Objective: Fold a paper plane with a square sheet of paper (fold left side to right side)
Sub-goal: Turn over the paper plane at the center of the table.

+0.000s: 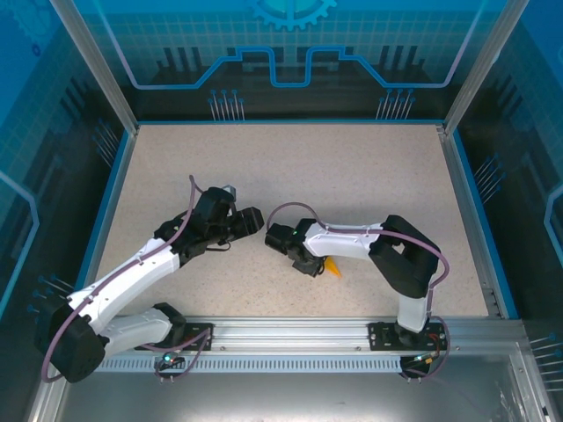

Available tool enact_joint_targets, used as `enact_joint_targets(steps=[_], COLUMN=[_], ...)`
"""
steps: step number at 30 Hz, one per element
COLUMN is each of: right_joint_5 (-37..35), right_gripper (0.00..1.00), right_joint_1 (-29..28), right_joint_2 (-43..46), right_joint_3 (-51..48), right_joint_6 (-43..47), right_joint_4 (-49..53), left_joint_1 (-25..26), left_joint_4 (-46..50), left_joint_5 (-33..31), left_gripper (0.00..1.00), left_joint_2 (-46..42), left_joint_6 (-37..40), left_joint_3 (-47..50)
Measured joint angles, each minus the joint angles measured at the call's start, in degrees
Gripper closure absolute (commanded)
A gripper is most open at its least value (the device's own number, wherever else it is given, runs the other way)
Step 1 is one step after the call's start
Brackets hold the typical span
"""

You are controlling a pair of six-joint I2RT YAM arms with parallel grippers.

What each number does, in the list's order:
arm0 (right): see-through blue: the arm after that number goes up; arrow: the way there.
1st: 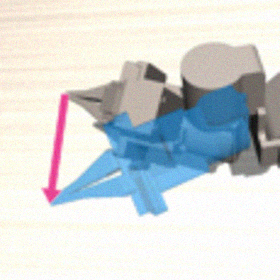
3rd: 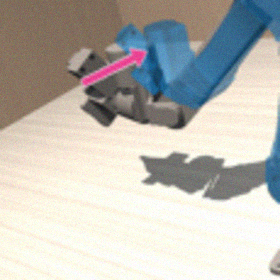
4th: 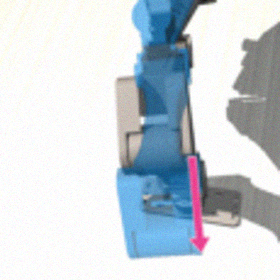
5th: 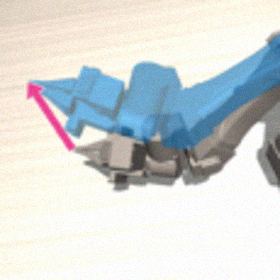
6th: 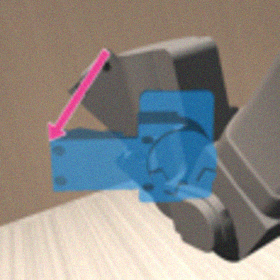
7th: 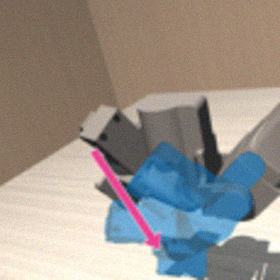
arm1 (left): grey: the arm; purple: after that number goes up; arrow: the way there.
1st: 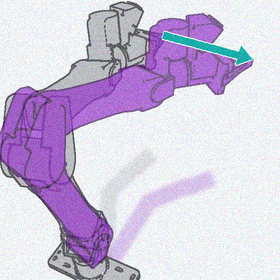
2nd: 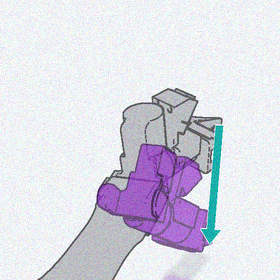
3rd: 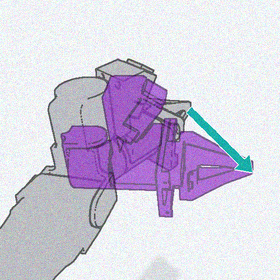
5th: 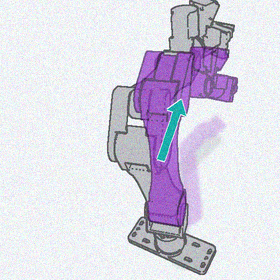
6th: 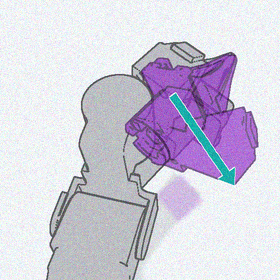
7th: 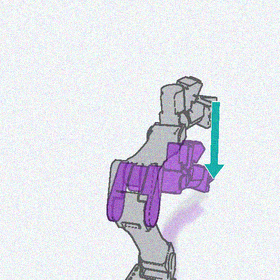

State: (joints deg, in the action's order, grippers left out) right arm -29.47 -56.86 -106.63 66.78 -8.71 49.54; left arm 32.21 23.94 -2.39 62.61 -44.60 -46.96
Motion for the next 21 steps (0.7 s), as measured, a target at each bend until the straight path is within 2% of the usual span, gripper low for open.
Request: enact_joint_targets(steps=[8, 17, 21], right_joint_5=[-2.75, -3.80, -3.63], right_gripper=[0.59, 0.78, 0.91], right_joint_1=[0.00, 0.76, 1.95], right_joint_2=[0.00, 0.48, 2.12], right_joint_3=[-0.02, -0.37, -1.18], right_joint_6=[-0.02, -0.09, -0.02], right_joint_4=[0.13, -0.07, -0.11], left_joint_1=[0.00, 0.00, 0.00], left_joint_4=[0.00, 0.00, 0.00], left_joint_5=[0.02, 0.02, 0.02], left_gripper=[0.30, 0.30, 0.29], left_joint_2=[0.00, 0.00, 0.02], left_joint_6=[0.00, 0.02, 0.02], left_joint_3=[0.00, 0.00, 0.00])
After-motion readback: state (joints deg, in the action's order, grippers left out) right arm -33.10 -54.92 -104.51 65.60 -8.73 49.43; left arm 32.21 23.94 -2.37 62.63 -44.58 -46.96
